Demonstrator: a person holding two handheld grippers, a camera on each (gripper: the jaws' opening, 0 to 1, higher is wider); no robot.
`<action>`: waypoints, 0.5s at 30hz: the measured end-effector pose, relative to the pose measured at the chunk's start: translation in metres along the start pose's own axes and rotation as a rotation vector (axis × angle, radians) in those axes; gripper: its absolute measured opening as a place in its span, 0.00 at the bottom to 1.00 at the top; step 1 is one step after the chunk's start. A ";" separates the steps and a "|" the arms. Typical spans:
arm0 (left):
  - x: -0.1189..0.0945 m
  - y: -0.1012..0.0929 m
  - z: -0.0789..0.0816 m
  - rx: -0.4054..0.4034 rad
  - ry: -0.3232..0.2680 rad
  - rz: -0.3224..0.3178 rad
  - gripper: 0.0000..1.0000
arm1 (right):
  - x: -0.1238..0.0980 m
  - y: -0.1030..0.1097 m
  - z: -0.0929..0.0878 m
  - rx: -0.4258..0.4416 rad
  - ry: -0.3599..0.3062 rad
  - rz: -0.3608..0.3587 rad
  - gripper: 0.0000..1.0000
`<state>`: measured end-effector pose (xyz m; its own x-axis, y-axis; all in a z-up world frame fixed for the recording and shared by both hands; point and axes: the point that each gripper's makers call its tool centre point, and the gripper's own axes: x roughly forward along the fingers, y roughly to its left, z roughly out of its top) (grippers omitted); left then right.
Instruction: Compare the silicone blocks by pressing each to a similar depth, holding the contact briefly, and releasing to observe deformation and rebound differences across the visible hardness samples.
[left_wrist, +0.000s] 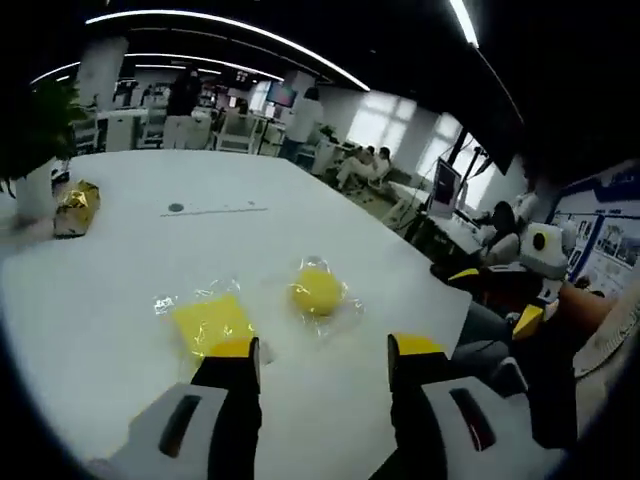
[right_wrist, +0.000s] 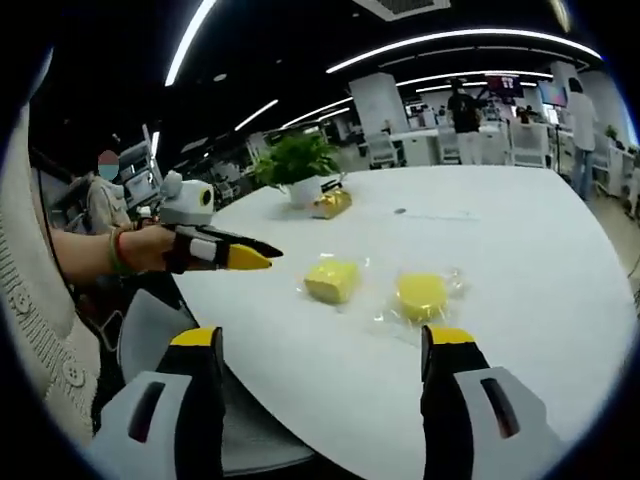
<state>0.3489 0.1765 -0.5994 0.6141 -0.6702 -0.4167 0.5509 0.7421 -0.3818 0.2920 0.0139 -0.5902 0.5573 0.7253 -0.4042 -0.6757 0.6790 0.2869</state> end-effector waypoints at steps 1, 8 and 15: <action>-0.007 -0.001 -0.003 0.005 -0.011 0.000 0.56 | 0.000 0.000 -0.001 0.002 0.000 0.002 0.76; -0.041 -0.009 -0.005 -0.103 -0.154 0.015 0.63 | -0.004 0.000 -0.008 0.014 -0.010 0.005 0.78; -0.056 -0.006 -0.023 -0.101 -0.176 0.064 0.71 | -0.004 -0.001 -0.015 0.042 -0.034 0.007 0.79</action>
<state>0.2986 0.2098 -0.5925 0.7404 -0.6036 -0.2956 0.4531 0.7731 -0.4438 0.2833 0.0085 -0.6020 0.5688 0.7332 -0.3725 -0.6594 0.6773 0.3263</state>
